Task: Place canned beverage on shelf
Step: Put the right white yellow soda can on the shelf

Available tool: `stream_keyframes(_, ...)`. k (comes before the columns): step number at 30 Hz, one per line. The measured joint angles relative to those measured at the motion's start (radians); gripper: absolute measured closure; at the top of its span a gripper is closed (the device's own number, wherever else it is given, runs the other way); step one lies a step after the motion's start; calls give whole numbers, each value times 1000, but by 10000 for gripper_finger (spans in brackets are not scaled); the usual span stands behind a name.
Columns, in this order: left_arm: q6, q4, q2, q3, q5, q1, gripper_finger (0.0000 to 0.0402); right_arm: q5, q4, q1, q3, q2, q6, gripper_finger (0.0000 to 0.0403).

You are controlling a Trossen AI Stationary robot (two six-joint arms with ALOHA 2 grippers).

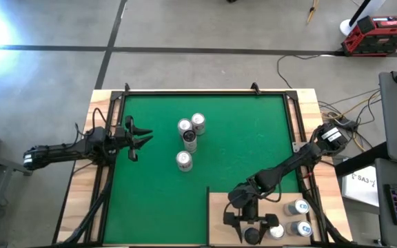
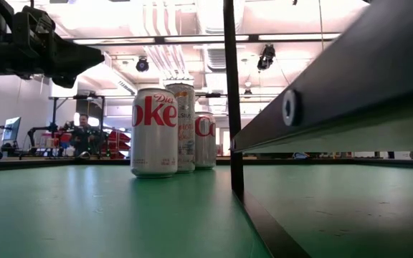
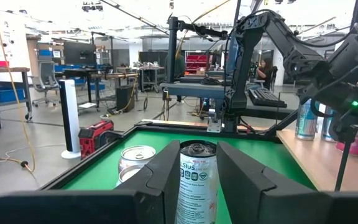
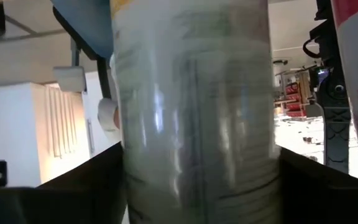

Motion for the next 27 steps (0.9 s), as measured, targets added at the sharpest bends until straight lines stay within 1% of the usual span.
stream_keyframes(3,0,0,0,0,0,0,313,-9,2,0,0,0,-9,104)
stream_keyframes(6,0,0,0,0,0,0,313,-17,-4,0,0,0,-15,97)
stream_keyframes(27,0,0,0,0,0,0,313,-124,-6,-35,0,0,-25,94)
